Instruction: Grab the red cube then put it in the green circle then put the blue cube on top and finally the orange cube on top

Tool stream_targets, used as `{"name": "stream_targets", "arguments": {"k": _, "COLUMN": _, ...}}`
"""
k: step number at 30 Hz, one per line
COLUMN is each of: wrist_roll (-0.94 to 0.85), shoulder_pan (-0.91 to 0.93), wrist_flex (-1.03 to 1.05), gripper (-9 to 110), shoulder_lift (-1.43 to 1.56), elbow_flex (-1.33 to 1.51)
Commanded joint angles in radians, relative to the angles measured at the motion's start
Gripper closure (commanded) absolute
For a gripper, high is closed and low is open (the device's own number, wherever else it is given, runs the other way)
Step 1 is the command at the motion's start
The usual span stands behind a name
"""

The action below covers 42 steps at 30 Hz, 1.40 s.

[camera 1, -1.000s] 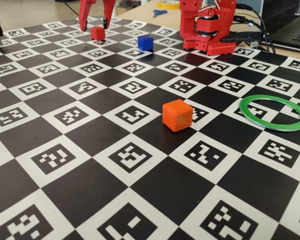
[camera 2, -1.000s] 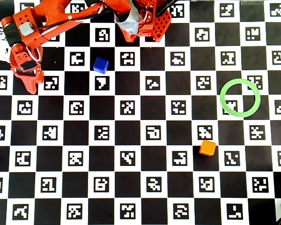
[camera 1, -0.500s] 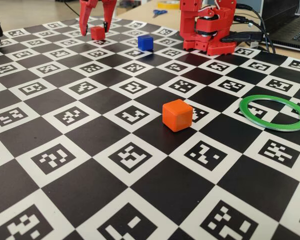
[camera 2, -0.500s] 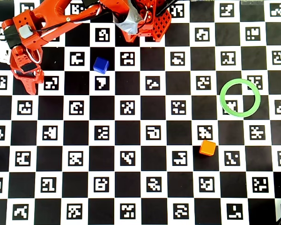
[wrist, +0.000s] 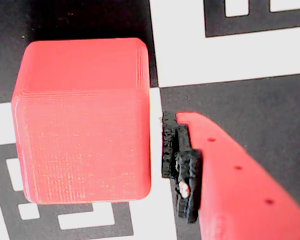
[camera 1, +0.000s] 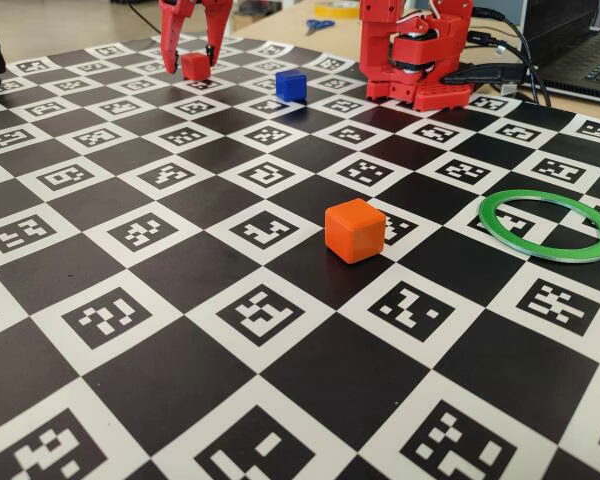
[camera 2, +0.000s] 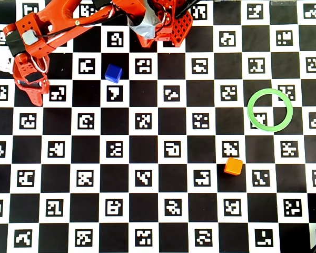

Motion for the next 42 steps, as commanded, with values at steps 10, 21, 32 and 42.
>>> {"name": "stream_targets", "arguments": {"k": 10, "wrist_roll": -0.005, "shoulder_pan": -0.012, "wrist_flex": -0.014, "gripper": 86, "shoulder_lift": 0.049, "elbow_flex": 0.005}}
{"name": "stream_targets", "arguments": {"k": 21, "wrist_roll": -0.002, "shoulder_pan": -0.012, "wrist_flex": 0.035, "gripper": 92, "shoulder_lift": 0.054, "elbow_flex": -0.02}}
{"name": "stream_targets", "arguments": {"k": 32, "wrist_roll": 0.015, "shoulder_pan": -0.009, "wrist_flex": 0.222, "gripper": 92, "shoulder_lift": 0.071, "elbow_flex": -0.216}}
{"name": "stream_targets", "arguments": {"k": 42, "wrist_roll": 0.118, "shoulder_pan": -0.071, "wrist_flex": 0.341, "gripper": 92, "shoulder_lift": 0.216, "elbow_flex": -0.242}}
